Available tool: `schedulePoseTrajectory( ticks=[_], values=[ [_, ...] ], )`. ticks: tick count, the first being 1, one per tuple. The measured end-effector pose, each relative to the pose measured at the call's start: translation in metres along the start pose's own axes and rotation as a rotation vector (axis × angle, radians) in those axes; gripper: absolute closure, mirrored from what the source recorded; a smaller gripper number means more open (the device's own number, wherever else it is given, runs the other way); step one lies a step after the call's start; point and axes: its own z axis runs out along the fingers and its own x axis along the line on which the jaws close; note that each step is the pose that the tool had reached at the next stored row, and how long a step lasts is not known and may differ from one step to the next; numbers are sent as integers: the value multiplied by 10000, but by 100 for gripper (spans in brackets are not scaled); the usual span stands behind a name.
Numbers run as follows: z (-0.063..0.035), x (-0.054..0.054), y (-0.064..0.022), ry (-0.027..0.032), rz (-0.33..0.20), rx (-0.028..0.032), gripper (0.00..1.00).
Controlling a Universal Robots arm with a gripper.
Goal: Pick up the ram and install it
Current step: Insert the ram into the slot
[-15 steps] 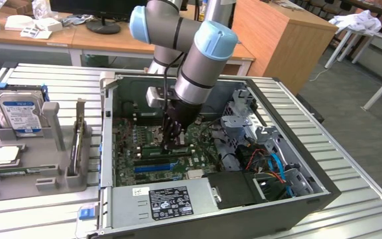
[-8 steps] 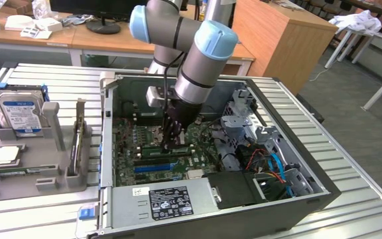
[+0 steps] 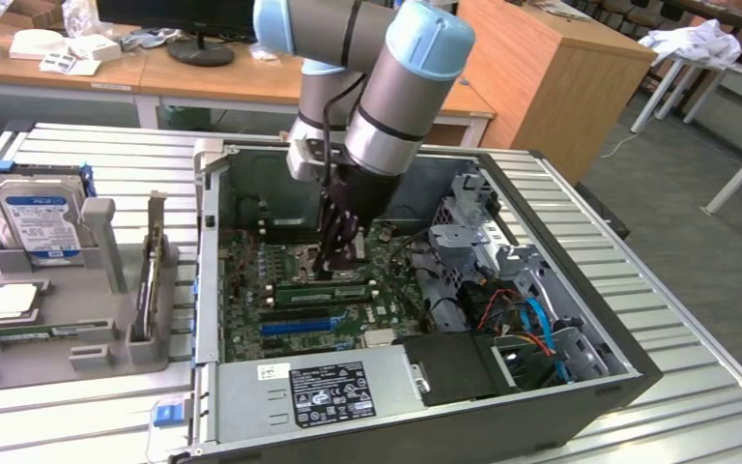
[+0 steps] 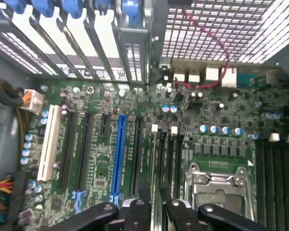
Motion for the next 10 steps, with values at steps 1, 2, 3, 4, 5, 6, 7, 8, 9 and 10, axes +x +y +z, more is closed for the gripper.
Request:
schedulePoseTrajectory(
  ticks=[1, 2, 3, 4, 5, 6, 7, 8, 9, 10],
  values=[
    [-5, -2, 0, 2, 2, 76, 79],
    [-7, -2, 0, 9, 6, 190, 79],
    [-8, -2, -1, 17, 11, 343, 79],
    [-8, -2, -3, 26, 16, 495, 79],
    [-8, -2, -4, 38, 21, 635, 79],
    [-13, -3, -3, 50, 25, 704, 79],
    [-36, -3, 1, 63, 27, 713, 79],
    [-64, -4, 6, 69, 27, 719, 79],
    [-102, -4, 14, 75, 28, 721, 79],
    [-137, -4, 21, 77, 29, 725, 79]
  ],
)
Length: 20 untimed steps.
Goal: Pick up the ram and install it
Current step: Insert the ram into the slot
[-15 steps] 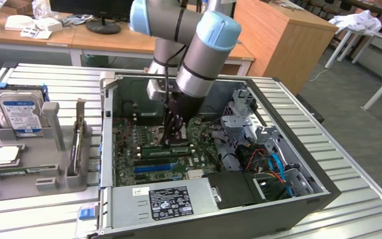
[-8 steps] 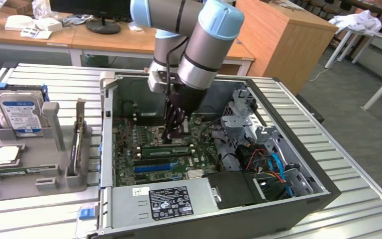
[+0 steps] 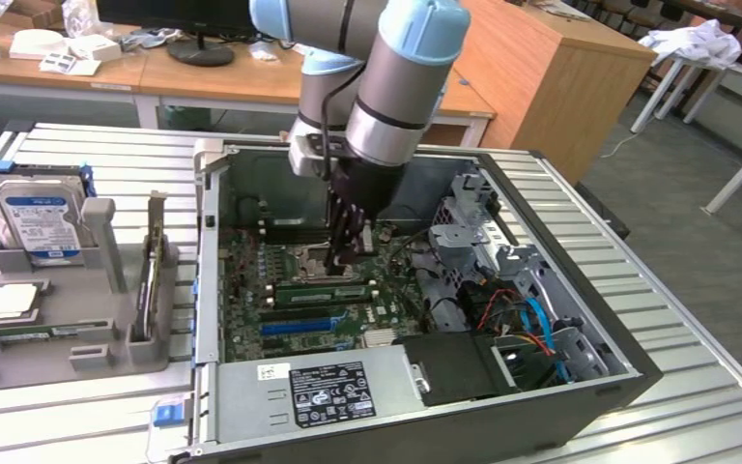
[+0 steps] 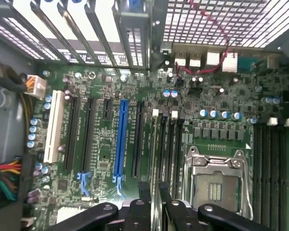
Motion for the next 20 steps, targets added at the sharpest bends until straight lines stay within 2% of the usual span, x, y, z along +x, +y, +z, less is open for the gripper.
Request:
schedulePoseTrajectory(
  ticks=[2, 5, 6, 7, 12, 20],
  values=[
    [-34, 0, 5, 2, 5, 58, 79],
    [-45, 1, 2, 12, 10, 268, 79],
    [-50, 1, 1, 16, 12, 328, 79],
    [-64, 0, 2, 20, 14, 362, 79],
    [-262, -6, 26, 61, 17, 364, 79],
    [-625, -5, 49, 74, 27, 360, 79]
  ],
)
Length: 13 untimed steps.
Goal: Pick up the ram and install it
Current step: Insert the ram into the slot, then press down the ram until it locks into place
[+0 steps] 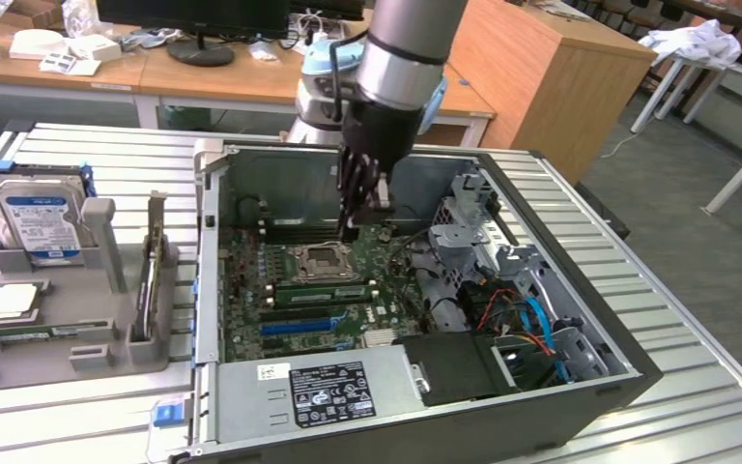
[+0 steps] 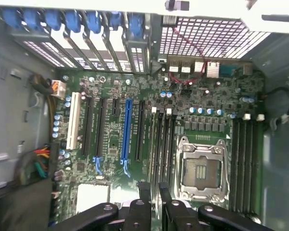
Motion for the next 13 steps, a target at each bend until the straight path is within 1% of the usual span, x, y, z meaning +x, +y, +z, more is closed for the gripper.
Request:
schedulePoseTrajectory(
  ticks=[2, 3, 10, 12, 13],
  values=[
    [-89, 3, 6, 0, 4, -1, 79],
    [-99, 3, 7, 0, 5, -2, 79],
    [-104, 4, 6, 21, 4, -2, 79],
    [-111, 4, 7, 44, 7, -3, 79],
    [-111, 4, 7, 47, 8, -4, 79]
  ],
)
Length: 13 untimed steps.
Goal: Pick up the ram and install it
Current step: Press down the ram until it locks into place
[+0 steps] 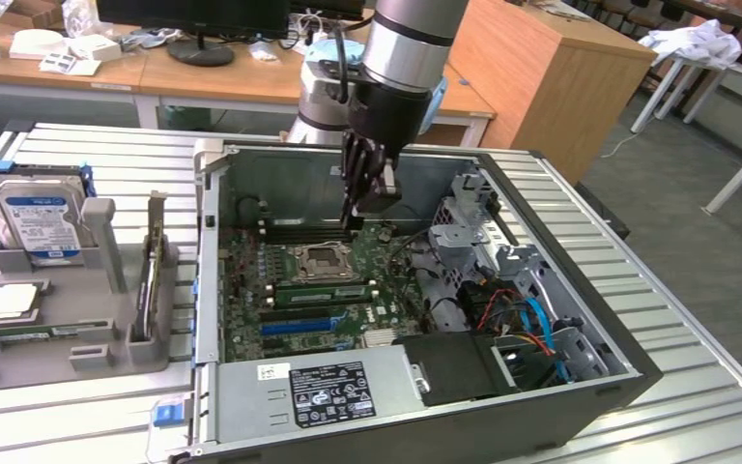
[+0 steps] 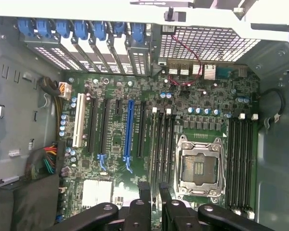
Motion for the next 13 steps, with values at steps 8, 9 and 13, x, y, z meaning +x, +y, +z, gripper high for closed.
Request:
schedulePoseTrajectory(
  ticks=[8, 9, 13],
  values=[
    [1, 0, 0, 11, 1, 5, 79],
    [5, 0, 0, 19, 1, 4, 79],
    [17, -1, -1, 79, 7, 1, 89]
  ],
)
